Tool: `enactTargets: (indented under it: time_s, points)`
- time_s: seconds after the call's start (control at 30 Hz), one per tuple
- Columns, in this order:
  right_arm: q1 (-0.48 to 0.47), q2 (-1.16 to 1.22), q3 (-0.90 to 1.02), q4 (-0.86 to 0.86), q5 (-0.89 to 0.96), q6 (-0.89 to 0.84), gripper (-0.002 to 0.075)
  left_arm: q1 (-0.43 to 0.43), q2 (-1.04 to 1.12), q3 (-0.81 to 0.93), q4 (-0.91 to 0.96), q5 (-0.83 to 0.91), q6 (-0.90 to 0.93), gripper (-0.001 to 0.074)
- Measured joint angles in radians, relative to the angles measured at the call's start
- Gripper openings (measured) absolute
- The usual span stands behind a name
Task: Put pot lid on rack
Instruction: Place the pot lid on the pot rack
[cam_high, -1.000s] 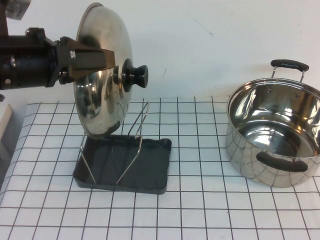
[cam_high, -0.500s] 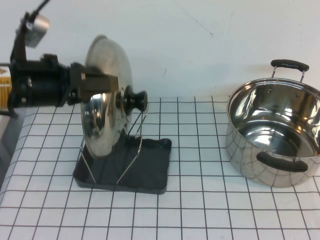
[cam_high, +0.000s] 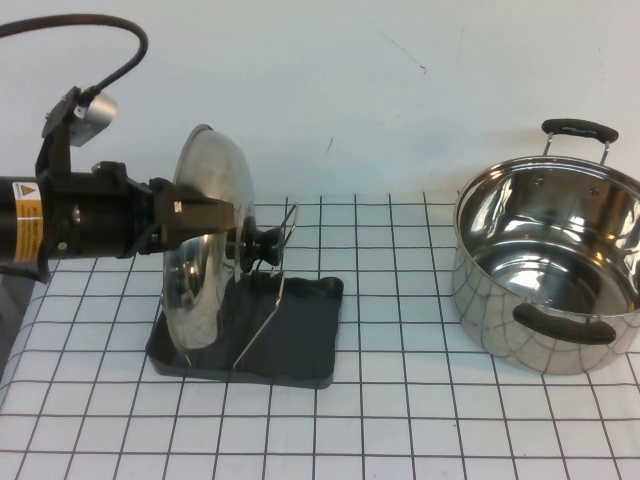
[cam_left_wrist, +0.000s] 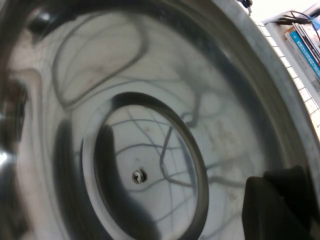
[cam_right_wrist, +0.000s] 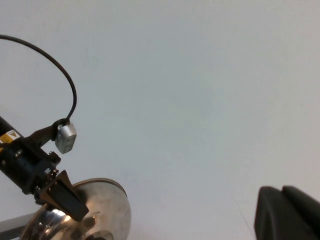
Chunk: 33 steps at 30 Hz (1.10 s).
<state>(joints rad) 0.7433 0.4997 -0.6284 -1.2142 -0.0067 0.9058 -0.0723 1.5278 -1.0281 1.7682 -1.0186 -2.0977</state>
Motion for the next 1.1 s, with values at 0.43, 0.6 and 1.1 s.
enactTargets:
  time_s: [0.43, 0.6, 1.1]
  points:
    - [0.000, 0.000, 0.000, 0.000, 0.007, 0.002, -0.0001, 0.000, 0.000, 0.000, 0.000, -0.055, 0.003, 0.0050]
    - [0.000, 0.004, 0.000, 0.000, 0.007, 0.002, -0.0001, 0.000, 0.007, 0.000, 0.000, -0.033, 0.023, 0.0050]
    - [0.000, 0.005, 0.000, 0.000, 0.007, 0.005, -0.0001, 0.001, 0.102, 0.000, -0.002, -0.072, 0.064, 0.0050]
